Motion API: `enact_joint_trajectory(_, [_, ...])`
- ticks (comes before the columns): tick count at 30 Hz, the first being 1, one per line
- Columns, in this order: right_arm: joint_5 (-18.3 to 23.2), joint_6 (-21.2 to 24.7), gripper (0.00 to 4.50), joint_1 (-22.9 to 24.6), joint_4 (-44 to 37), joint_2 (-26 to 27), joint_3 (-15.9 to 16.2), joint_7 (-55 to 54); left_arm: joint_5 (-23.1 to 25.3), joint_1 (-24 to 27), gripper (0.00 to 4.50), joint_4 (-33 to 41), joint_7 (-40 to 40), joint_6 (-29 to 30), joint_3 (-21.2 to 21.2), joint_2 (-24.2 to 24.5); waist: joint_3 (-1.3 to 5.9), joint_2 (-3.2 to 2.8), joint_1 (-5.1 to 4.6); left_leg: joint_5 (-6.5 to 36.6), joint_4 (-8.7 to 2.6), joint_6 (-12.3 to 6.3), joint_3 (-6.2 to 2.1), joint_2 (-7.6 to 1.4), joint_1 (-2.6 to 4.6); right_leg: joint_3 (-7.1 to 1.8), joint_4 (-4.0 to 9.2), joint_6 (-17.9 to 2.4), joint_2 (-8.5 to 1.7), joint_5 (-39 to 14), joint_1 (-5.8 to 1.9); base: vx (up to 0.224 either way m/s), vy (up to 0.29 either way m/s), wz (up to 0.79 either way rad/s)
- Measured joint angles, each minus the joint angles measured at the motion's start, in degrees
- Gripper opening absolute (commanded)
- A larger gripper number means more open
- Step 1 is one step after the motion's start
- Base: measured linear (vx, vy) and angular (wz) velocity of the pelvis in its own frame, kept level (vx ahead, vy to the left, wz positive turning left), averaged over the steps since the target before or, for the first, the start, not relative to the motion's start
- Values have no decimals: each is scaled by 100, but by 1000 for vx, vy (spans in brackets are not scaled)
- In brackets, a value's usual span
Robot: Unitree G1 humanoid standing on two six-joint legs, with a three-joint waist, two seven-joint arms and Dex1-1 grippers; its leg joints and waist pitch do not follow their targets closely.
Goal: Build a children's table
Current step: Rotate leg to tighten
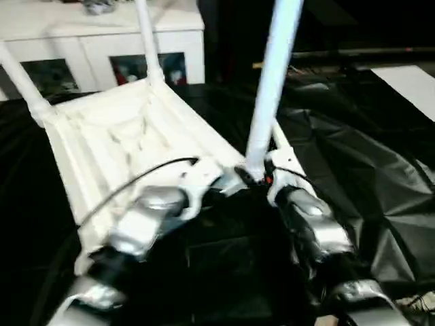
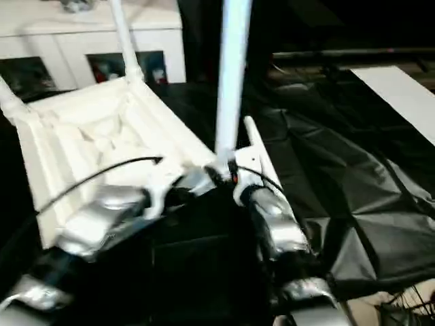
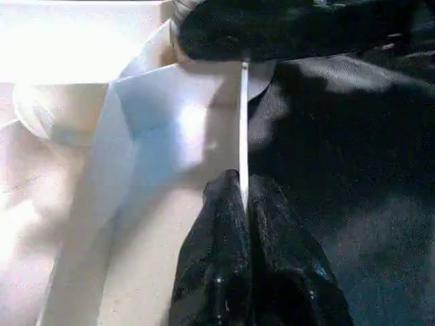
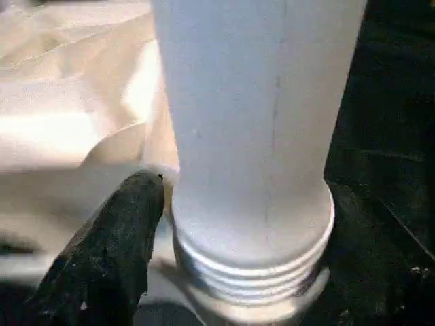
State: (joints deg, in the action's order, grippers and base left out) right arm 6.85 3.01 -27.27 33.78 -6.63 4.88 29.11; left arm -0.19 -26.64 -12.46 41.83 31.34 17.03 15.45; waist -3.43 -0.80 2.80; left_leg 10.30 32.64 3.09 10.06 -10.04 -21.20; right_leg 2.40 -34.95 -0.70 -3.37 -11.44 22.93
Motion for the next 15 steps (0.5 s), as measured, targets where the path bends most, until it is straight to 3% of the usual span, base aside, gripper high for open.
enact_joint_trajectory(3, [26, 187, 397, 192, -427, -455, 295, 810, -96, 221, 0, 292, 361, -62, -14, 256, -2, -1, -12, 0, 0, 0, 0, 1, -2, -3, 6, 2, 0, -9, -1, 0, 0, 0])
enact_joint_trajectory(10, [220, 377, 397, 452, -966, -1025, 403, 2019, -368, 695, 0, 915, 1198, -275, -6, 901, -15, -2, 20, 0, 3, 0, 2, 2, -19, -4, 12, 5, -2, -32, 8, 0, 0, 0])
enact_joint_trajectory(15, [417, 459, 381, 507, -1124, -1222, 465, 2428, -461, 814, 0, 1090, 1416, -291, -6, 1047, -27, -2, 49, -8, 3, -22, 5, 2, -28, -3, 24, 3, -3, -33, 12, 0, 0, 0])
